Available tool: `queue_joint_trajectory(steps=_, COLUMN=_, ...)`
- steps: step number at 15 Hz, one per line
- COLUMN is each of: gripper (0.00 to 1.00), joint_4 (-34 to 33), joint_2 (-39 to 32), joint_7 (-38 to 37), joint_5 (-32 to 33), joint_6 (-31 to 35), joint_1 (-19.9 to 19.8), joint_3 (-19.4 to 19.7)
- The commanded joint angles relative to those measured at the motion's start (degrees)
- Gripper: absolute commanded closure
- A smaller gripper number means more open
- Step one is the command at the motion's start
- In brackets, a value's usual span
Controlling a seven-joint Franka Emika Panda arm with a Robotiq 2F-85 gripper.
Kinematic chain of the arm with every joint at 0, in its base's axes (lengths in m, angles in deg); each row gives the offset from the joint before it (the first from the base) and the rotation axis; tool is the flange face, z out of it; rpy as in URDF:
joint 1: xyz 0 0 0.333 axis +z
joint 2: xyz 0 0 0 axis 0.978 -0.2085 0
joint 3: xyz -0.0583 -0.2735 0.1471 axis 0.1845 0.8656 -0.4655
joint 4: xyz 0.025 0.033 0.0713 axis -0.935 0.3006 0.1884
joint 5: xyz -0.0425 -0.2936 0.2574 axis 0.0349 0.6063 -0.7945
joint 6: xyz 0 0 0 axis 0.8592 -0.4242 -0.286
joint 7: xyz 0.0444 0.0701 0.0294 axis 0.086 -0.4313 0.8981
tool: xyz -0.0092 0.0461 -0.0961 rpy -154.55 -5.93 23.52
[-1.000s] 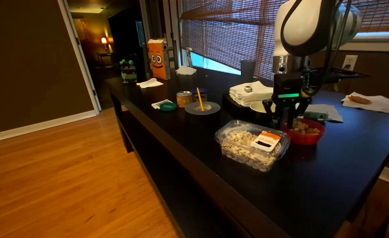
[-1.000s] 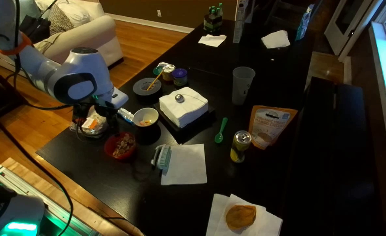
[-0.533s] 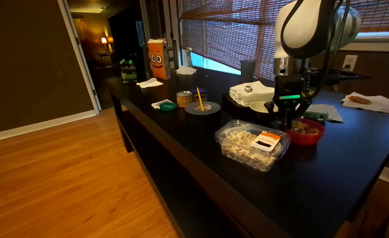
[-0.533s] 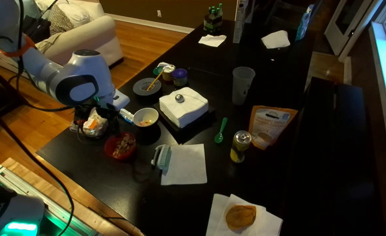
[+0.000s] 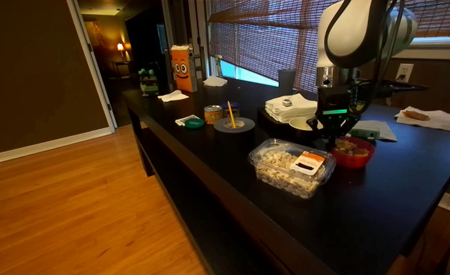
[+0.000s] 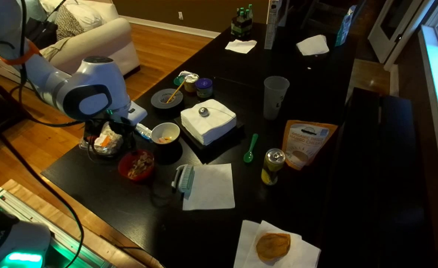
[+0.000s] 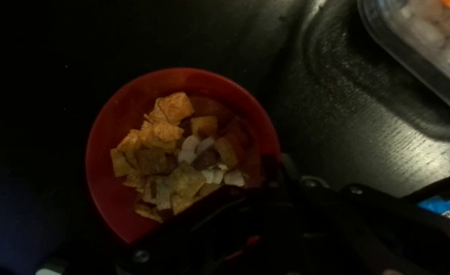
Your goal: Move the pink bowl to the left
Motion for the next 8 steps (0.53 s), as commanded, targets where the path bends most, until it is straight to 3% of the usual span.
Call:
queue_joint_trajectory(steps=1, gripper=0.99, joint_4=1.4, joint_2=2.4, joint_7=-4.8, joint_5=2.9, joint_6=0.2, joint_1=5.5, joint_3=3.9)
queue_joint_trajectory(steps=5, gripper=0.99, joint_4=2.9, joint_2=6.1, joint_7=-14.3, joint_5=13.0, joint_6=-2.1, joint_1=13.6, joint_3=10.3)
queue_joint_trajectory(steps=8, gripper=0.99, joint_4=2.5, joint_2=8.3, joint_7=-21.1, joint_5=22.3, joint_6=-7.0, joint_1=16.0, joint_3=11.3)
